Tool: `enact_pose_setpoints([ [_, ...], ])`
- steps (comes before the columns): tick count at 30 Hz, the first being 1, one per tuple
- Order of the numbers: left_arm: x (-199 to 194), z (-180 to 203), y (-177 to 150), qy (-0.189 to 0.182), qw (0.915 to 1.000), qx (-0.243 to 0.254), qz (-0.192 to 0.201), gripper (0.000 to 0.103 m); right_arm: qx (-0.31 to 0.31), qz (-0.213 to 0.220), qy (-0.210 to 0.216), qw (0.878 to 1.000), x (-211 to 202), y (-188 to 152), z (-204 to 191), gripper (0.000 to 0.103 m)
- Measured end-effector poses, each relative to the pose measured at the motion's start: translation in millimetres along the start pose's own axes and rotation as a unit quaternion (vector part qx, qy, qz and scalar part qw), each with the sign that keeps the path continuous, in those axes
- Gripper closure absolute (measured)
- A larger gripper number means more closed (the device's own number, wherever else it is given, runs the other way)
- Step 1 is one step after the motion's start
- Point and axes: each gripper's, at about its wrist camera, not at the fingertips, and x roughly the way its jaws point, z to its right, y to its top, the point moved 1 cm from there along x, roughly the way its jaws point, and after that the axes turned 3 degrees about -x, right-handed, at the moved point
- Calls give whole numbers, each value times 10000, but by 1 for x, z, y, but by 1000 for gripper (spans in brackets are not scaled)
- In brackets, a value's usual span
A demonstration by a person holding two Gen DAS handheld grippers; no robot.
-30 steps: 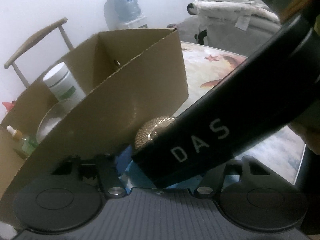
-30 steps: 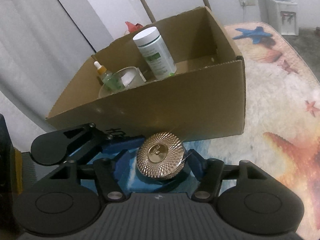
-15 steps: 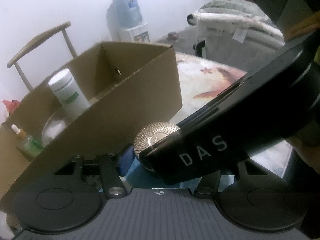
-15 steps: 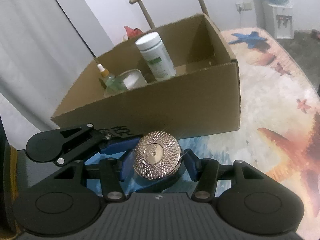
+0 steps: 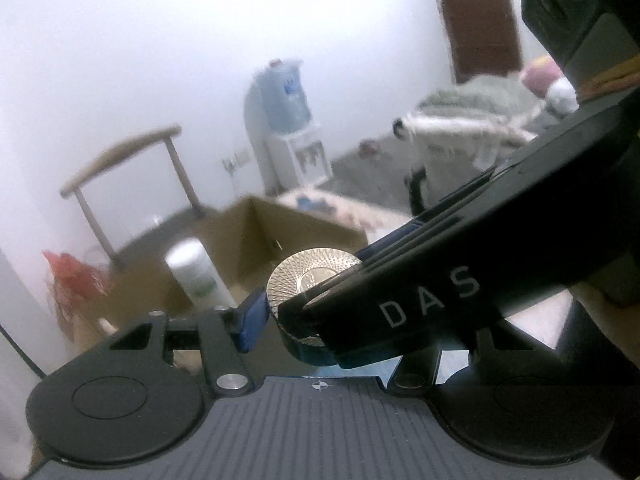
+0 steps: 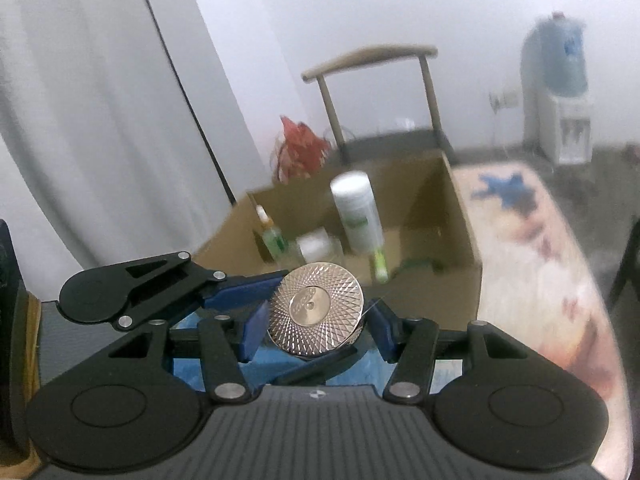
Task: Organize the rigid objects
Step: 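Carry the gold-lidded jar into the box and open the right tool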
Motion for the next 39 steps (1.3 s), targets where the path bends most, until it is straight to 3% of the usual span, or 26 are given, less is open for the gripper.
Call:
enact_pose_setpoints([
  [8, 20, -31, 50, 194, 9995, -147, 208, 46, -427, 210, 102, 9988, 10, 62, 6, 45],
  [16, 115, -80, 80, -112, 9955, -683, -642, 46, -70, -590, 350, 9976, 96, 118, 64, 45],
  [25, 184, -90, 64, -347, 9815, -1019, -1585, 46, 37, -1372, 312, 9900, 169, 116, 109, 49],
  [31, 202, -92, 58, -393, 9770, -1038, -1820, 45, -72, -1462, 256, 9889, 185, 113, 116, 50],
  [39, 200, -95, 64, -308, 9788, -1075, -1714, 44, -49, -1310, 300, 9909, 181, 116, 119, 50],
])
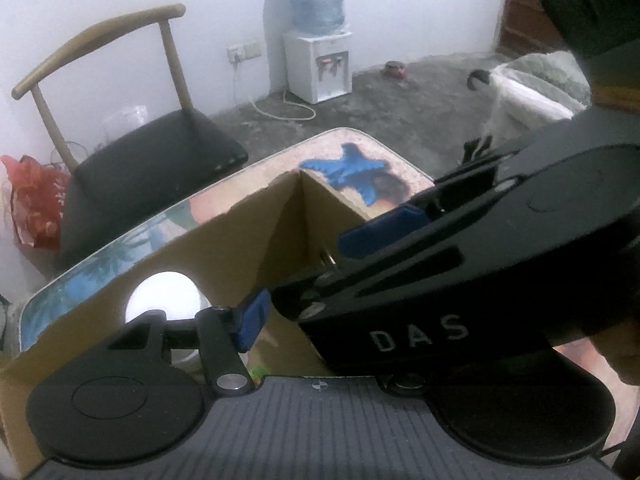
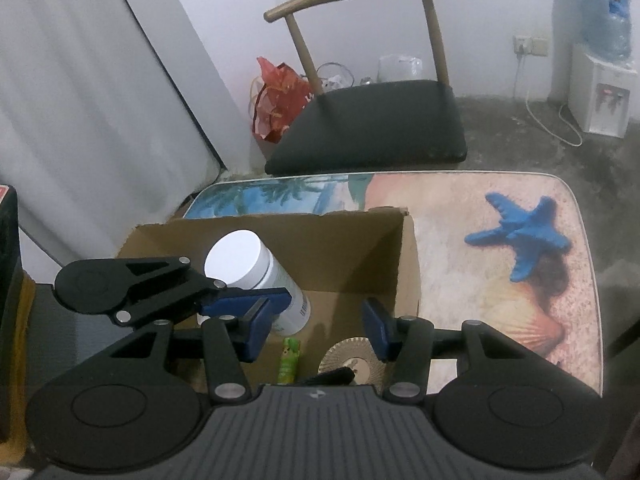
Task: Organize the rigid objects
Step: 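Carry the gold-lidded jar into the box and open the right tool, then pull the right tool back from the box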
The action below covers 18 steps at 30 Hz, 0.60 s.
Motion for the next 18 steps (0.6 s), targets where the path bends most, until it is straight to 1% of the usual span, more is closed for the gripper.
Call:
enact_pose_setpoints([
  [2, -3, 0, 3, 2, 10000, -32, 60, 42, 3, 91, 19, 10000, -7, -1, -2, 50],
  [5, -22, -1, 1, -7, 9998, -106, 190, 38, 39, 340, 41, 9994, -28, -4, -6, 50],
  [8, -48, -1, -2, 7, 9991, -142, 392, 30, 176, 716, 123, 9972, -63, -12, -12, 50],
  [10, -76, -2, -8, -7, 9981, -149, 593, 29, 271, 1055, 187, 9939, -94, -22, -18, 50],
  [14, -138, -5, -27, -11, 9948, -285, 981, 16, 420, 1743, 302, 9833, -161, -62, -37, 49],
  [17, -190, -11, -50, -6, 9906, -389, 1313, 5, 524, 2127, 358, 9751, -203, -101, -51, 49],
  [18, -208, -12, -59, 63, 9890, -435, 1411, 4, 579, 2229, 395, 9723, -213, -114, -55, 49],
])
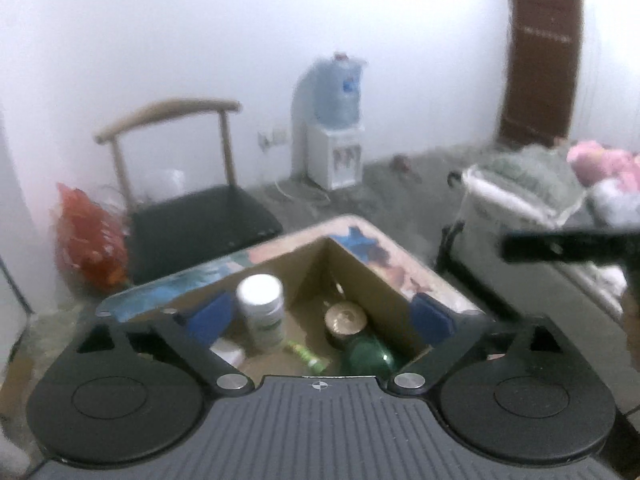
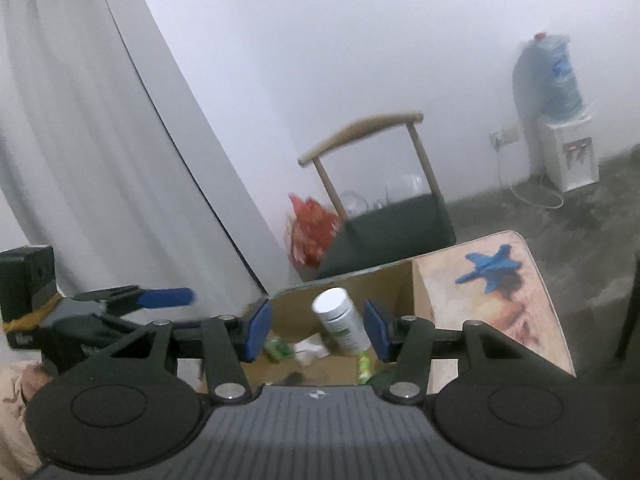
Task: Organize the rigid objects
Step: 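Pull the right tool back from the box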
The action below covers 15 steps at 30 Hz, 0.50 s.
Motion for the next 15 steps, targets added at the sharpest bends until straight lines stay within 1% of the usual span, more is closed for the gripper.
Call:
enact_pose_setpoints([
  [3, -47, -6, -15, 207, 9994, -159, 229, 1, 226, 305, 121, 9992, -40, -30, -8, 47],
  [5, -65, -11, -25, 315, 9985, -358, 267, 0, 370, 418, 174, 9983, -56, -49, -11, 39],
  [8, -82, -16, -49, 466, 9956, -781, 208, 0, 509, 521, 119, 9973, -73, -76, -16, 31],
  [9, -84, -17, -58, 505, 9941, -945, 179, 0, 512, 492, 80, 9974, -75, -83, -17, 29],
  [10, -85, -20, -67, 525, 9926, -1084, 177, 0, 479, 425, 22, 9979, -77, -90, -20, 24],
  [12, -82, -22, -82, 536, 9896, -1328, 126, 0, 349, 263, -201, 9988, -77, -100, -26, 21],
  [15, -73, -23, -97, 641, 9867, -1496, 32, 0, 114, 55, -484, 9987, -71, -109, -35, 10],
])
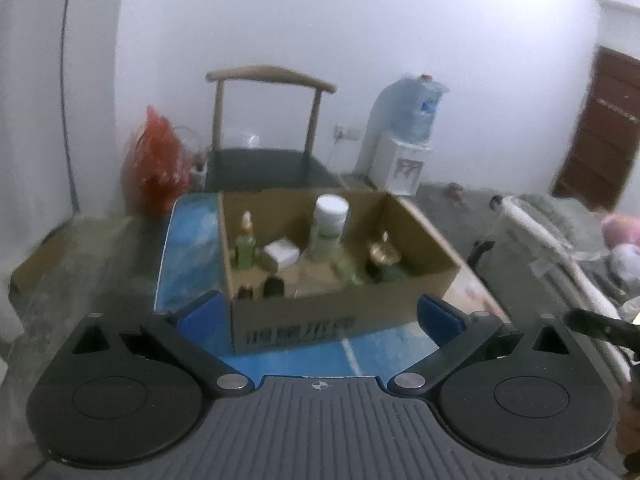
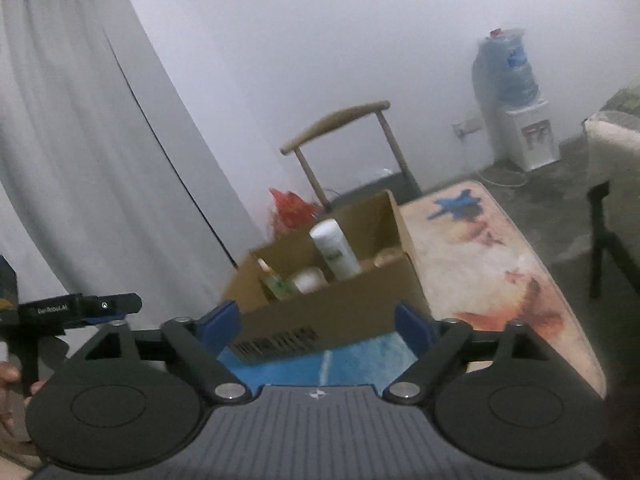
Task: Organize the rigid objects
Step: 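Pull the right tool back from the box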
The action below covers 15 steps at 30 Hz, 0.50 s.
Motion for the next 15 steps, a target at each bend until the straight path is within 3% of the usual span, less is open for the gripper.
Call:
enact_pose_setpoints([
  [5, 9, -2, -12, 484, 9987, 141, 55, 0, -237, -127, -212, 9994, 9, -8, -12, 0],
  [15, 37, -5, -11, 1170, 9929, -1, 210, 0, -485, -412, -915, 9938, 47, -1, -22, 0],
])
